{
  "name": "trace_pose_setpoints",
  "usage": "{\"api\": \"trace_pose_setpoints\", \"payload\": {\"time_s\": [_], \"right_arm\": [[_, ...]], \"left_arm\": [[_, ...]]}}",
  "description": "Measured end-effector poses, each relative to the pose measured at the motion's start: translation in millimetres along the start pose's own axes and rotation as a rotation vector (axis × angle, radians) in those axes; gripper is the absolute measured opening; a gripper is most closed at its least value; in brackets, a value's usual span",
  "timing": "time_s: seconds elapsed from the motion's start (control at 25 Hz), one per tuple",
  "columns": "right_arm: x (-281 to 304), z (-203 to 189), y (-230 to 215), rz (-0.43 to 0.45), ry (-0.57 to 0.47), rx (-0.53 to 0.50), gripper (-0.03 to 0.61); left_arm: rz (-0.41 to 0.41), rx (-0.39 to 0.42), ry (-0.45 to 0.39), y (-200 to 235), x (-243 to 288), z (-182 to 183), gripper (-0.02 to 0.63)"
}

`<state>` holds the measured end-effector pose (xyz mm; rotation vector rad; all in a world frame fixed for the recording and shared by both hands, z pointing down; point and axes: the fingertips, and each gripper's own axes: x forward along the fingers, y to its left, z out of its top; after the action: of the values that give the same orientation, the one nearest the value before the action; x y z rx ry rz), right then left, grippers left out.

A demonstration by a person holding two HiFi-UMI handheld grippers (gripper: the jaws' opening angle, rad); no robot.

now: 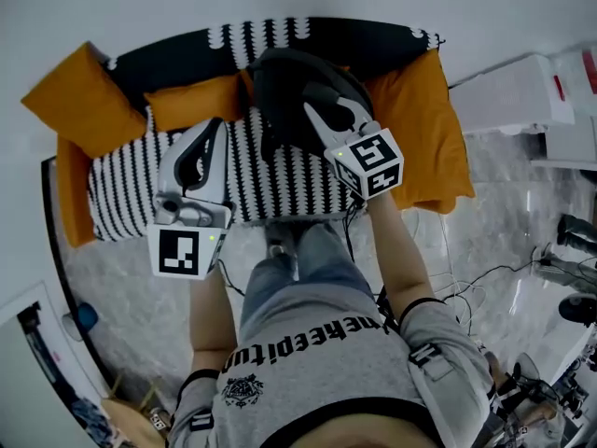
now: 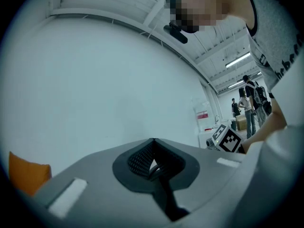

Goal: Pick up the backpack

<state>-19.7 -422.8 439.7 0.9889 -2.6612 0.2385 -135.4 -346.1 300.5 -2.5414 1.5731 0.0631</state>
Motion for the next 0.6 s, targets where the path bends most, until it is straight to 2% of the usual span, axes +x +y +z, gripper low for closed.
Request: {"api": "trace_pose_setpoints", "payload": {"time_s": [0.6], "right_arm": [[-78, 58, 20, -0.130, -0.132, -0.030, 0.029]], "left_arm": [[-0.030, 0.028, -0.019, -10, -24, 31, 0.015]]}}
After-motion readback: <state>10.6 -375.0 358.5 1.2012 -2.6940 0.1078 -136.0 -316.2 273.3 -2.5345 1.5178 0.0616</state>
